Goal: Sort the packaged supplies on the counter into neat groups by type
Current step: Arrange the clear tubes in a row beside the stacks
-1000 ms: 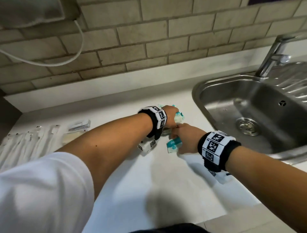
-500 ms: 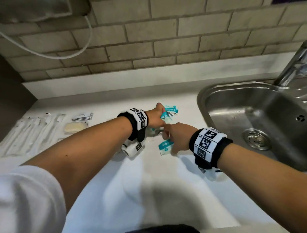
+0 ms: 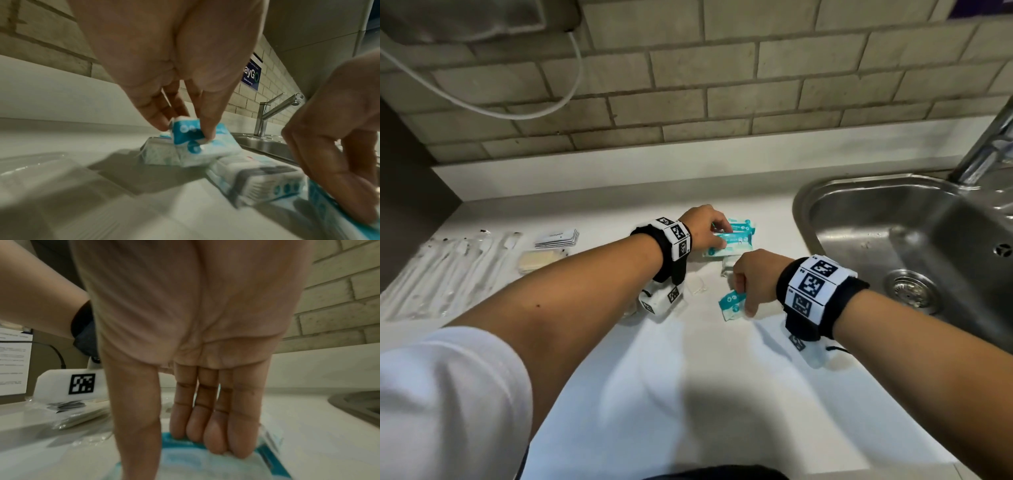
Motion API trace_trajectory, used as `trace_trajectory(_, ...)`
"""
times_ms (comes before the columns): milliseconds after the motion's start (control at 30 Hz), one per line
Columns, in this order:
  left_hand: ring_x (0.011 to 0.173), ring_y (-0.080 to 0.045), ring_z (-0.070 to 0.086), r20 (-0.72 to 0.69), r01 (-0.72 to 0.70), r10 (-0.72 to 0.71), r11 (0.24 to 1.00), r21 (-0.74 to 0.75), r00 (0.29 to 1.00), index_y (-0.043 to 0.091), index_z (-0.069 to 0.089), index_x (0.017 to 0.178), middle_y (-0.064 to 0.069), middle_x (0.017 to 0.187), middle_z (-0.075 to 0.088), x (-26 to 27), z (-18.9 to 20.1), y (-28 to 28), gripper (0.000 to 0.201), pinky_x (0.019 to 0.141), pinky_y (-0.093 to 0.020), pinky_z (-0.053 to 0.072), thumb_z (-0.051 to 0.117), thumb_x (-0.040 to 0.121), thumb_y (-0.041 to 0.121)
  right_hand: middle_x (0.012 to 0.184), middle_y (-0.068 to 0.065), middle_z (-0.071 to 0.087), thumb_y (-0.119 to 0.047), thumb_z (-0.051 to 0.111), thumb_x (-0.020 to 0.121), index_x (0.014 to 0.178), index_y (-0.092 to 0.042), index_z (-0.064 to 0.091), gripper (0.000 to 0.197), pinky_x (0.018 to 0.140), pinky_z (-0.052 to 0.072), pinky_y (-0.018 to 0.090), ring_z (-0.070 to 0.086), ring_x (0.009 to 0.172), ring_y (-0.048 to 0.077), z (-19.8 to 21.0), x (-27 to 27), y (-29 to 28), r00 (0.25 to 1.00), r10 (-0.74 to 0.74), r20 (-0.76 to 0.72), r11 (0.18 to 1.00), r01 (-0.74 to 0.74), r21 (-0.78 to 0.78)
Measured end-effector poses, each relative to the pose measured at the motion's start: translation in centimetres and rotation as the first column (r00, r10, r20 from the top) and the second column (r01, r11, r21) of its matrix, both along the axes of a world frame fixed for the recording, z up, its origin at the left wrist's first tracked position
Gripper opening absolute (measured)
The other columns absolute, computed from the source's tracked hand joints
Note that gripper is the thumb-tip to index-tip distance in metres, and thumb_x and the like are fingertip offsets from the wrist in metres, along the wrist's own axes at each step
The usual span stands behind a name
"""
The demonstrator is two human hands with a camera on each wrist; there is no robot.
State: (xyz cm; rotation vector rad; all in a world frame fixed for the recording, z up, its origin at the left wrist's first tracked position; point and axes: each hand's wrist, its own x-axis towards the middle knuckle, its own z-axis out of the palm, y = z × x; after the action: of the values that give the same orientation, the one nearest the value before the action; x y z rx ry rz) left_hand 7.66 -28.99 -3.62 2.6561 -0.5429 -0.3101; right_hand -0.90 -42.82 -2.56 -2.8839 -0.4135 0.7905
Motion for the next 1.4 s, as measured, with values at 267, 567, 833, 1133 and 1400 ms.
trace_trajectory(267,0.113,-0.017,0.059,-0.051,0.024,-0.026,0.999,-0.029,0.998,0.019,0.059,0.133,-0.001,0.13,0.061,-1.6,1.7,4.4,0.041,0.085,-0.018,0.038,0.064,0.092,0.022,0.115,0.003,0.065,-0.034,0.076,0.076,0.117,-0.013,0.063,0.047,0.089,0.05,0.032,0.06,0.105,0.022,1.6,0.9,4.6,0.993,0.074,0.096,0.995,-0.067,-0.073)
trace_trajectory(567,0.12,-0.02,0.056,-0.014,-0.095,0.108,0.923,0.374,0.994,0.02,0.061,0.128,-0.001,0.132,0.059,-6.1,3.3,15.0,0.038,0.095,-0.026,0.042,0.06,0.09,0.021,0.116,0.001,0.06,-0.02,0.051,0.091,0.119,-0.024,0.06,0.029,0.059,0.041,0.021,0.061,0.104,0.021,-1.6,0.2,14.7,0.942,0.164,0.292,0.982,-0.183,0.038)
trace_trajectory(833,0.078,-0.027,0.062,-0.061,-0.043,0.086,0.861,0.507,0.994,0.016,0.056,0.069,-0.003,0.084,0.061,-8.3,-2.0,18.4,0.019,0.064,-0.029,0.049,0.065,0.078,0.03,0.118,0.004,0.051,-0.028,0.058,0.085,0.116,-0.025,0.06,0.031,0.087,0.052,0.042,0.052,0.111,0.026,-2.6,0.9,16.9,0.956,0.193,0.222,0.981,-0.193,-0.019)
trace_trajectory(1133,0.074,-0.026,0.055,-0.052,-0.04,0.075,0.871,0.49,0.996,0.013,0.057,0.072,-0.004,0.077,0.057,-7.8,-1.2,20.0,0.017,0.057,-0.025,0.036,0.064,0.082,0.024,0.122,0.009,0.05,-0.026,0.067,0.081,0.118,-0.019,0.063,0.038,0.093,0.049,0.037,0.047,0.115,0.028,-1.9,1.9,18.8,0.981,0.057,0.186,0.998,-0.05,-0.041)
trace_trajectory(1400,0.112,-0.028,0.061,-0.011,-0.054,0.063,0.921,0.386,0.998,0.018,0.067,0.117,-0.002,0.118,0.065,-6.9,-2.6,20.7,0.033,0.086,-0.029,0.048,0.068,0.084,0.025,0.104,0.006,0.069,-0.017,0.074,0.075,0.111,-0.009,0.066,0.038,0.082,0.055,0.028,0.066,0.097,0.021,-1.9,3.1,19.7,0.984,-0.145,0.107,0.989,0.146,0.002)
